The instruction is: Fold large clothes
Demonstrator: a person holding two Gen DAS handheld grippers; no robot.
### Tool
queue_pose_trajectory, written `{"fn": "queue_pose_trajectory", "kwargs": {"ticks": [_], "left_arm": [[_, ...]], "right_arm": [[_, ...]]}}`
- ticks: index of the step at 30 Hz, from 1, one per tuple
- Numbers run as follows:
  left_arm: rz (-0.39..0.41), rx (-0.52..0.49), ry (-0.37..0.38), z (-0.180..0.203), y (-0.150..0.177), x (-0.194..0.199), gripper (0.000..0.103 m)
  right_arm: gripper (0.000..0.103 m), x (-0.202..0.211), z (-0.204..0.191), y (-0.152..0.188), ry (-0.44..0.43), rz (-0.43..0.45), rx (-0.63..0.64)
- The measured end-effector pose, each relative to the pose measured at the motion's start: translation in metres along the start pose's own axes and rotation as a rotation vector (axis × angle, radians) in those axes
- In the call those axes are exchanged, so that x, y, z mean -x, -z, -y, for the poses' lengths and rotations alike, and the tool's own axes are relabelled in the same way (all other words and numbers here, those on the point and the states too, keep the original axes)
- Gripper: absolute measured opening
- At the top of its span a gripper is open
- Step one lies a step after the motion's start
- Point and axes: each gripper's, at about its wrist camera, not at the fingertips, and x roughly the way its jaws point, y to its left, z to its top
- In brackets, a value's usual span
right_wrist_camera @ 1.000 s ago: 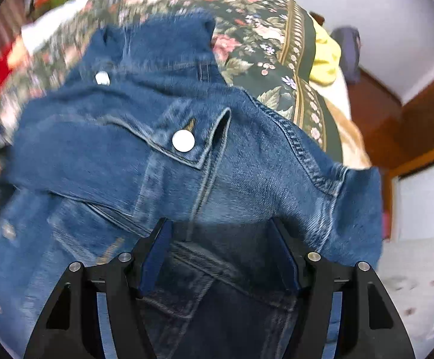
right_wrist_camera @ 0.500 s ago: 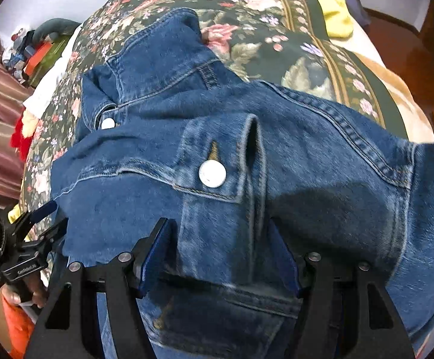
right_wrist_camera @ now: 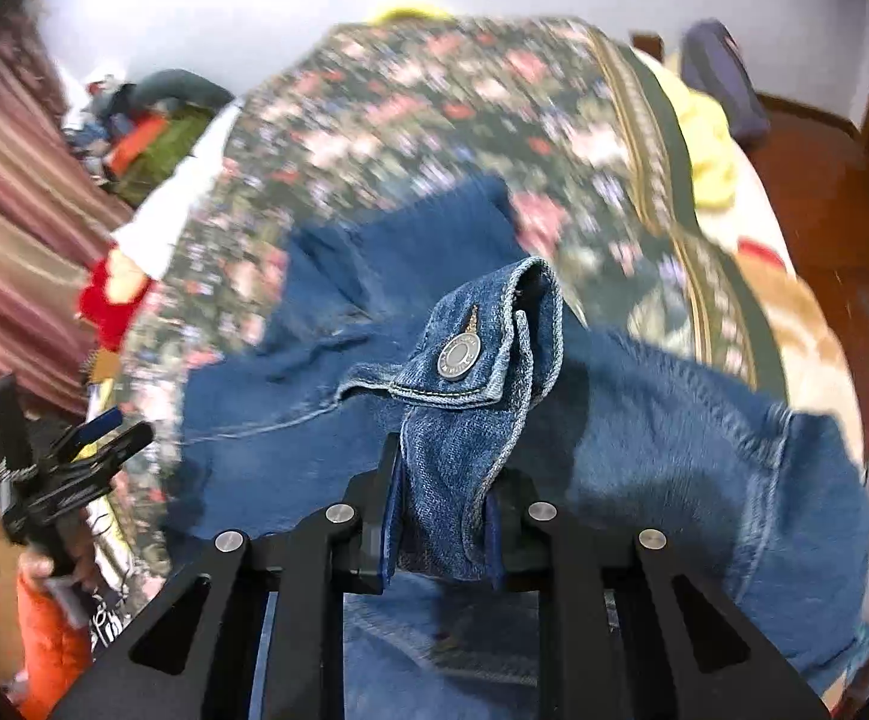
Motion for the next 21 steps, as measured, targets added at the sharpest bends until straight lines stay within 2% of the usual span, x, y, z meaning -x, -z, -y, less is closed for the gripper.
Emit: {"fn": "queue_pose_trajectory", "kwargs": {"ticks": [4, 8, 10, 15, 17, 19, 21], "left_arm": [[-0.003, 0.034, 0.001, -0.017, 0.0, 0.004, 0.088], [-0.039, 0.001, 0.017, -0.005, 0.011, -0.007, 0.088], [-0.063, -0.041, 0.017, 0.007, 0.019, -0.016, 0.088], [-0.15, -0.114, 0.014, 0.034, 0.039, -0.047, 0.088], [-0.164, -0.135, -0.009, 0.041, 0.045, -0.056, 0.088], [-0.137, -0.143, -0.029, 0.043, 0.048, -0.057, 0.091], [-0.133, -0.142, -0.042, 0.041, 0.049, -0.058, 0.096]], "right_arm": [[0.019, 0.025, -0.009, 0.003, 0.021, 0.033, 0.052], [0.019, 0.032, 0.009, 0.014, 0.072, 0.03, 0.027], [0.019, 0.024, 0.025, 0.023, 0.12, 0.015, 0.018], [0.02, -0.008, 0.06, 0.044, 0.129, -0.061, -0.035], [0.02, -0.023, 0.063, 0.053, 0.168, -0.078, 0.005], [0.023, -0.034, 0.06, 0.061, 0.209, -0.096, 0.055], [0.034, -0.037, 0.053, 0.068, 0.276, -0.092, 0.127]]}}
